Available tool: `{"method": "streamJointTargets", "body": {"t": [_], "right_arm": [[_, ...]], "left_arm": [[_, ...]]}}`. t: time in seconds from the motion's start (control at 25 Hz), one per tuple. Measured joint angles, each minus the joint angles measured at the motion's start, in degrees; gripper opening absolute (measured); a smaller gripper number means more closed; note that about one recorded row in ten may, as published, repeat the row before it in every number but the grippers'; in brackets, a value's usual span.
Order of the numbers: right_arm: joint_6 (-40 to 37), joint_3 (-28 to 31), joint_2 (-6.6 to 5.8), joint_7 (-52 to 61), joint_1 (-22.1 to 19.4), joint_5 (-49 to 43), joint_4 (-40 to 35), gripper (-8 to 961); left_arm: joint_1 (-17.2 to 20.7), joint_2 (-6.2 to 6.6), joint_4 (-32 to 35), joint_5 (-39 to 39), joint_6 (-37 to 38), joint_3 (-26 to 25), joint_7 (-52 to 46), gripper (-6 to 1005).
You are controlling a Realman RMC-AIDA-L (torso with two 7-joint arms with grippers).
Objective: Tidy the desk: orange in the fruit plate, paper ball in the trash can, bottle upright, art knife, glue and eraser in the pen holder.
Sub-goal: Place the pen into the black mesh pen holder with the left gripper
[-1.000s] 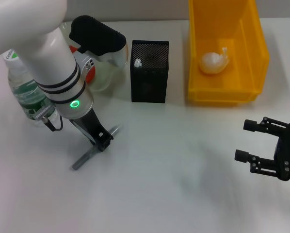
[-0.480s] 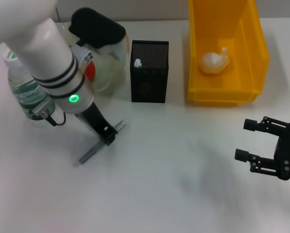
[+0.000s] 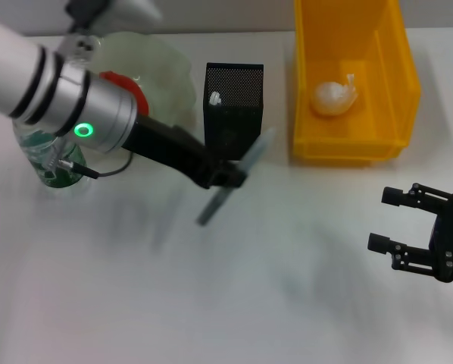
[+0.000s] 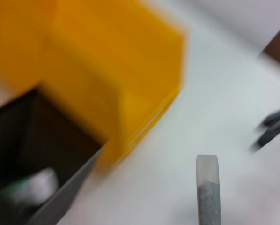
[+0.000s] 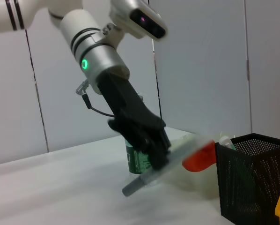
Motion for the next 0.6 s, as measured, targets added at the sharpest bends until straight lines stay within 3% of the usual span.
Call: {"method": "streamJointTargets", "body": {"t": [0.08, 0.28, 0.36, 0.44, 0.6], "right_arm": [[0.0, 0.0, 0.0, 0.14, 0.0, 0.0, 0.0, 754], [0.0, 0.0, 0.04, 0.29, 0.01, 0.0, 0.0, 754], [0.04, 0.0, 0.02, 0.61, 0.05, -0.01, 0.0, 754], [0.09, 0.0, -0.01, 0.66, 0.05, -0.02, 0.0, 755], [0.2, 0.0, -0.01, 0.67, 0.03, -0.11, 0.0, 755]], "left_arm": [[2.02, 0.04, -4.57, -10.71, 0.04, -2.33, 10.36, 156], [3.26, 0.02, -12.04, -21.38, -0.04, -3.12, 23.5, 152], [4.1, -0.22, -19.3, -30.01, -0.55, -3.14, 35.26, 151], [4.23, -0.26, -21.71, -32.6, -0.69, -3.14, 38.96, 150], [4.39, -0.47, -33.98, -45.09, -1.07, -2.85, 55.42, 150]]}}
